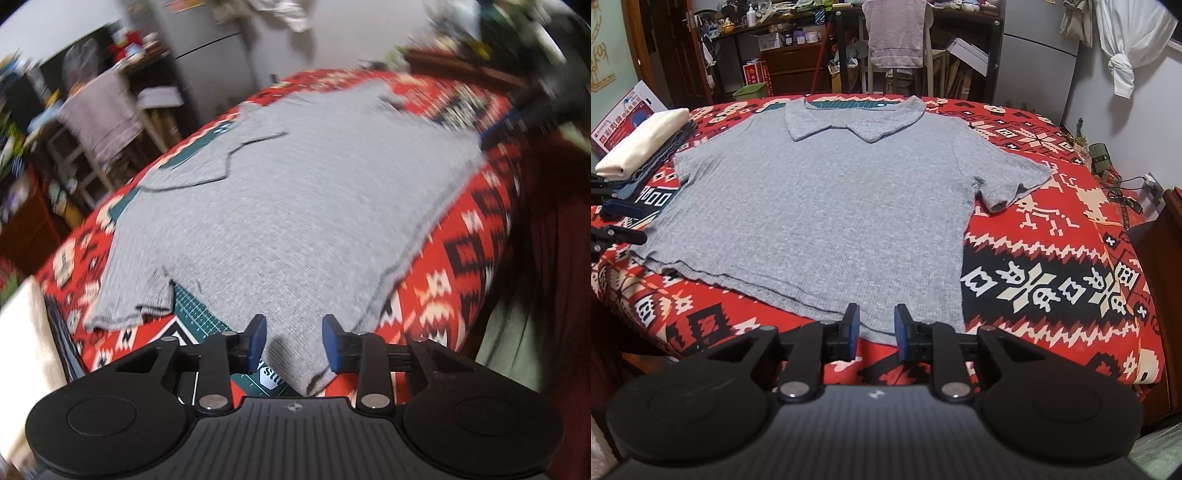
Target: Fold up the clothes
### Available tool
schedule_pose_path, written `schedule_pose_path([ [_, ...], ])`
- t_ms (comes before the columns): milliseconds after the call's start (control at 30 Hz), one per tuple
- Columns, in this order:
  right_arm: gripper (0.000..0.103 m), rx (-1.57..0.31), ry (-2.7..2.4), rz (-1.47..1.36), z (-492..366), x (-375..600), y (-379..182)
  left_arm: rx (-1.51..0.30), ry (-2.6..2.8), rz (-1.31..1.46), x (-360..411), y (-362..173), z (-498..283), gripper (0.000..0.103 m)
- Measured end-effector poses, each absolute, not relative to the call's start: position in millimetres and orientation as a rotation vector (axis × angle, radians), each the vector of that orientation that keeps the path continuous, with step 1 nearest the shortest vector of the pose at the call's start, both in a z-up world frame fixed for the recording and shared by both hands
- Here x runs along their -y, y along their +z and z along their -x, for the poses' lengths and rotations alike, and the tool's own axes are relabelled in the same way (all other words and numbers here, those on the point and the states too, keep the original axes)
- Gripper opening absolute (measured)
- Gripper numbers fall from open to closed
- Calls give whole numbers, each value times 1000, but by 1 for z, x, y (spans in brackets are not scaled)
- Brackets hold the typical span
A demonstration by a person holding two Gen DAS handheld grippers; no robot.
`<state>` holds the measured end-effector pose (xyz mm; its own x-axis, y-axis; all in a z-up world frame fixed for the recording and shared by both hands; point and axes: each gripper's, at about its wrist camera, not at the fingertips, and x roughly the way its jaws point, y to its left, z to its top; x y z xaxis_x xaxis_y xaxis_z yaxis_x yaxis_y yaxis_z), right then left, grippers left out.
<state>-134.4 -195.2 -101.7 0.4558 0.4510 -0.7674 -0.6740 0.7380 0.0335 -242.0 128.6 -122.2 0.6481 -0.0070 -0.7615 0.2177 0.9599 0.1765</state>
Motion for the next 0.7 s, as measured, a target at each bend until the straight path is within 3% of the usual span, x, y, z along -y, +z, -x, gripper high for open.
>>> schedule_pose_path([
  [367, 28, -836, 718, 299, 136, 187, -98, -827, -48, 220, -165, -101, 238, 39],
  [700, 30, -855, 679, 260, 126, 199, -100, -871, 22, 377, -177, -120, 245, 39],
])
